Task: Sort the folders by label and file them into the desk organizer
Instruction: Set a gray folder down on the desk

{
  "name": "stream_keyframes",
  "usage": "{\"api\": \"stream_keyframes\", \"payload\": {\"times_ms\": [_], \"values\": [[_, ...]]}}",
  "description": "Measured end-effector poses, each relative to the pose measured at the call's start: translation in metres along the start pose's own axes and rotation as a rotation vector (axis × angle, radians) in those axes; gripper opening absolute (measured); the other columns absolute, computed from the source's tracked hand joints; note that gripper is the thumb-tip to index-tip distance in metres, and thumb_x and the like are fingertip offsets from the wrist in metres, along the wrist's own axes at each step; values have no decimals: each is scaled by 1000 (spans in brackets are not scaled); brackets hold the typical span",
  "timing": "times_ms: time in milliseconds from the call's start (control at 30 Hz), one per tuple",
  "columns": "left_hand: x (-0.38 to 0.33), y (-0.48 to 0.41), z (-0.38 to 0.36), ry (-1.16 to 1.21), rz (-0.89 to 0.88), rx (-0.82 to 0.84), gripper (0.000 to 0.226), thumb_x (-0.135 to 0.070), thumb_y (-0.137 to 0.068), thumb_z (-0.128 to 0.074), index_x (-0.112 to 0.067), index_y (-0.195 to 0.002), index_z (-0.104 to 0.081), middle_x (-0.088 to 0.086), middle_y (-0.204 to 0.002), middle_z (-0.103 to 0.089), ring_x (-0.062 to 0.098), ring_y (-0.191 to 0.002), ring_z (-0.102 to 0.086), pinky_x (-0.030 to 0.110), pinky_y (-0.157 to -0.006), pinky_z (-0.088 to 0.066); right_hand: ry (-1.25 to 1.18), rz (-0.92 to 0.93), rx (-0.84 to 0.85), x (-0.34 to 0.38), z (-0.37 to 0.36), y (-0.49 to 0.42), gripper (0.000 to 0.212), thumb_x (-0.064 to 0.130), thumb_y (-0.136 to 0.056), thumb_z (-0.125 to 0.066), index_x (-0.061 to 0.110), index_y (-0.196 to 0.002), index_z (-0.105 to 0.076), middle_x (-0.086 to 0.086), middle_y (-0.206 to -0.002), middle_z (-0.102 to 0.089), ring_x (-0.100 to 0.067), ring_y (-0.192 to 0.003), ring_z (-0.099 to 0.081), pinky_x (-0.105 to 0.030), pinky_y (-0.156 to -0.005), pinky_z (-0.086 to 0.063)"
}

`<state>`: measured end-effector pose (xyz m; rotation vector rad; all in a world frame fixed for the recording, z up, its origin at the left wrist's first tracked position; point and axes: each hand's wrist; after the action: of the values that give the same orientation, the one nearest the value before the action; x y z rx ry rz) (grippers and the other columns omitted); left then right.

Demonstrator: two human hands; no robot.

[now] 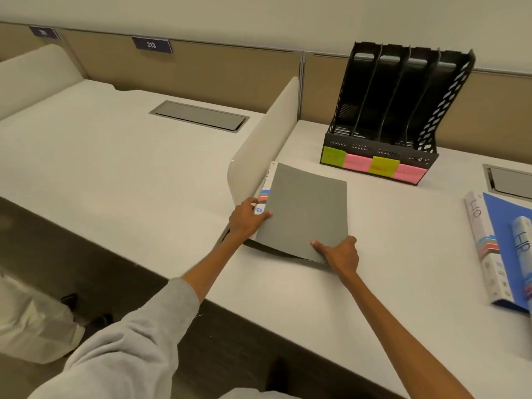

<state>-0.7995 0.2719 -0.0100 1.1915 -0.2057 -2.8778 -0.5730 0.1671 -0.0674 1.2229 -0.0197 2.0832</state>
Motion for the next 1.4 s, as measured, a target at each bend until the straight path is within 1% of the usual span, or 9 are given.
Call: {"api": "stream_keyframes", "payload": {"times_ms": [133,400,500,600,667,800,1000,1300,1400], "values": [[8,-5,2,-169,-34,39,57,-42,-90,-63,-18,-139,-47,6,-134,-58,27,-119,-55,38,-97,-43,177,20,-45,7,-15,16,96,64,-63,-79,0,-123,-40,-15,-123,-57,-36,-114,-56,-45,-93,-49],[22,-6,8,-77,-76,24,49,-34,-95,-58,-20,-141,-48,10,-135,-56,30,-123,-49,38,-101,-40,398,75,-97,13,-36,33,96,73,-72,-64,1,-128,-35,-14,-127,-37,-33,-119,-37,-43,-86,-47],[21,-6,8,-110,-195,67,47,-24,-99,-52,-15,-144,-42,11,-140,-51,32,-124,-49,40,-103,-41,373,81,-84,16,-38,32,100,73,-72,-65,-2,-131,-33,-15,-129,-35,-33,-120,-37,-43,-86,-49],[21,-8,4,-314,-369,176,53,-23,-101,-46,-5,-148,-29,12,-153,-31,28,-142,-27,42,-118,-21,357,77,-86,20,-40,31,102,71,-72,-67,-4,-133,-32,-17,-130,-36,-34,-120,-37,-42,-88,-48],[24,-8,0,-490,-416,187,59,-30,-104,-40,-2,-151,-18,13,-158,-19,24,-148,-13,42,-121,-10,353,72,-96,21,-41,31,102,70,-71,-68,-3,-133,-33,-17,-130,-36,-34,-120,-37,-42,-87,-48],[30,-8,-5,-711,-466,226,63,-39,-105,-29,-4,-154,-9,10,-163,-7,21,-151,-4,42,-121,-5,352,67,-114,20,-42,32,96,69,-70,-70,-1,-128,-36,-15,-128,-37,-33,-118,-38,-42,-85,-49],[30,-18,-8,-843,-486,246,61,-38,-107,-21,-6,-155,-3,10,-164,-1,21,-151,-1,39,-121,-2,329,62,-135,21,-46,29,88,64,-72,-72,0,-123,-39,-14,-125,-37,-33,-116,-38,-41,-83,-49],[25,-17,-13,-787,-481,208,56,-31,-108,-19,-3,-154,-6,12,-163,-4,22,-151,-2,40,-121,0,370,118,-91,20,-33,15,83,62,-78,-68,0,-126,-41,-14,-126,-40,-32,-120,-38,-41,-83,-49],[24,-11,-16,-533,-497,168,50,-24,-108,-22,-2,-152,-18,14,-161,-17,25,-150,-13,37,-122,-4,381,139,-104,18,-29,15,81,63,-81,-62,2,-129,-42,-13,-126,-41,-31,-119,-39,-42,-86,-49]]}}
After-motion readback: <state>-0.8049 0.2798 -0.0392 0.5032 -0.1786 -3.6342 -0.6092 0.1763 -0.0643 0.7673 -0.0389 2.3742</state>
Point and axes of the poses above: each hand's wrist, its own y-axis away from the middle knuckle, its own z-axis out of the back of the hand, x = y × z
